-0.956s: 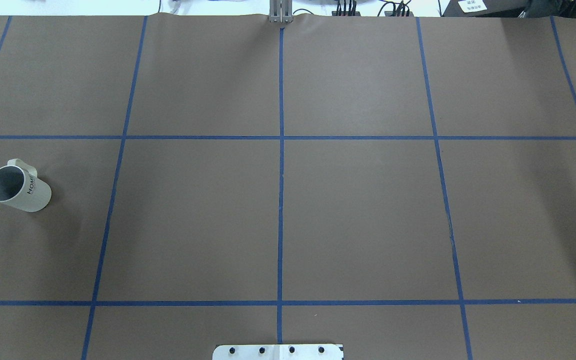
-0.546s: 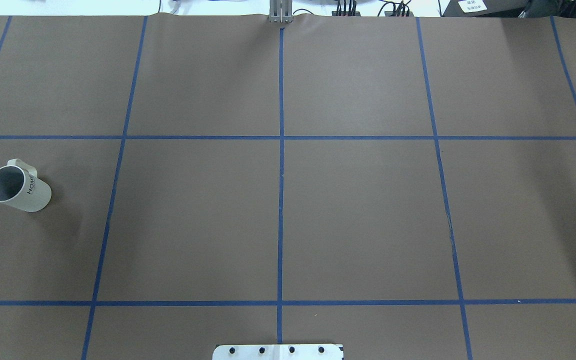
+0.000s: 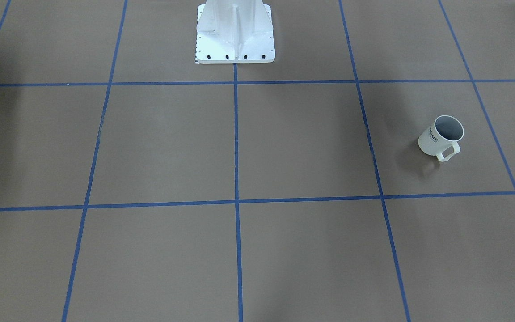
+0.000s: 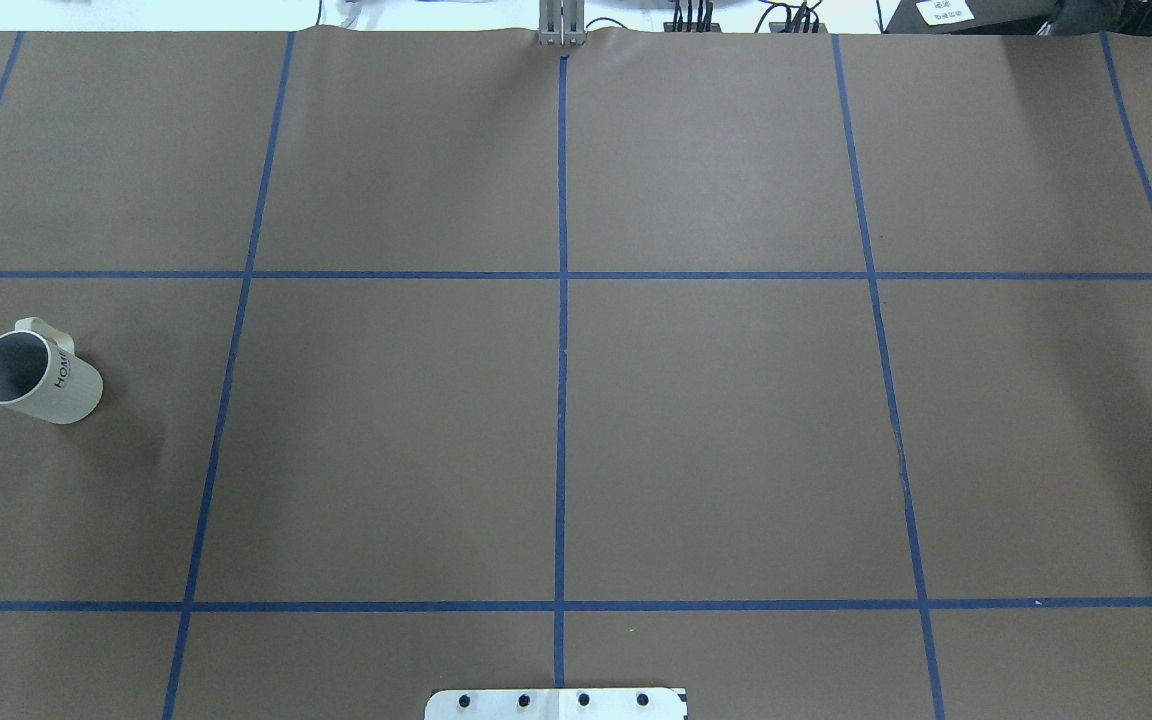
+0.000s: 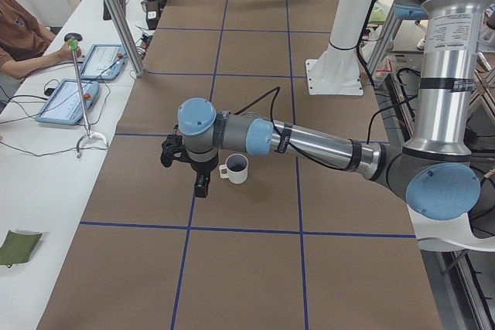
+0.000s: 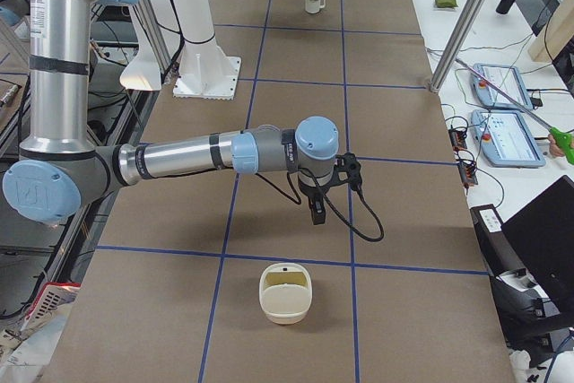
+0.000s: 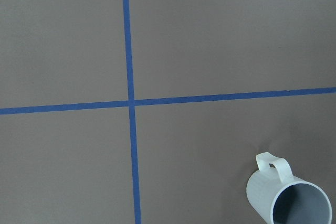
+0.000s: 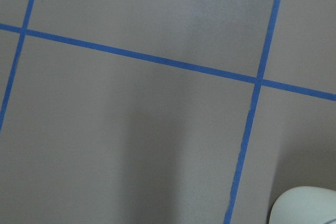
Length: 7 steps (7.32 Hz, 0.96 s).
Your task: Left arm hands cup to right arm to dump lemon
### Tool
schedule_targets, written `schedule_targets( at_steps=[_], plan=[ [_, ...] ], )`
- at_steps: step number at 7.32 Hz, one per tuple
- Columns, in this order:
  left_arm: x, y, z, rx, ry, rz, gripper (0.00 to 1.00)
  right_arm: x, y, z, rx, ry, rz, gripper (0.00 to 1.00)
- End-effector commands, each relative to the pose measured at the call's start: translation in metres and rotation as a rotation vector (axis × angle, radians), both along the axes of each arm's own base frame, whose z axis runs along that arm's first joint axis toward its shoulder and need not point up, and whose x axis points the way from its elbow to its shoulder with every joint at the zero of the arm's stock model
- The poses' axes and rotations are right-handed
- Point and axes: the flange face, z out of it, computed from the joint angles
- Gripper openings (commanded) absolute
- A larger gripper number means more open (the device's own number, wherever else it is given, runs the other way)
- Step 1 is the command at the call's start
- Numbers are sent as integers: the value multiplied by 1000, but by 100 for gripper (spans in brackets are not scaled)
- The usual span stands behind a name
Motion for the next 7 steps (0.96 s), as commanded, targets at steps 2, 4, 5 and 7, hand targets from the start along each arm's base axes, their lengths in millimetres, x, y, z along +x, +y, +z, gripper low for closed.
schedule_targets(
  at_steps=[2, 4, 5, 7],
  plan=[
    [1, 1, -7, 21, -3, 5, 100, 3, 5, -5, 19, 42, 4, 100],
    [2, 0, -8, 25, -5, 8, 100, 5, 1, -8, 31, 74, 10, 100],
    [2, 1, -9, 25, -3, 8, 100, 6, 3, -11, 37, 71, 13, 100],
    [1, 1, -3, 14, -8, 7, 100, 6, 5, -14, 42, 66, 12, 100]
  ],
)
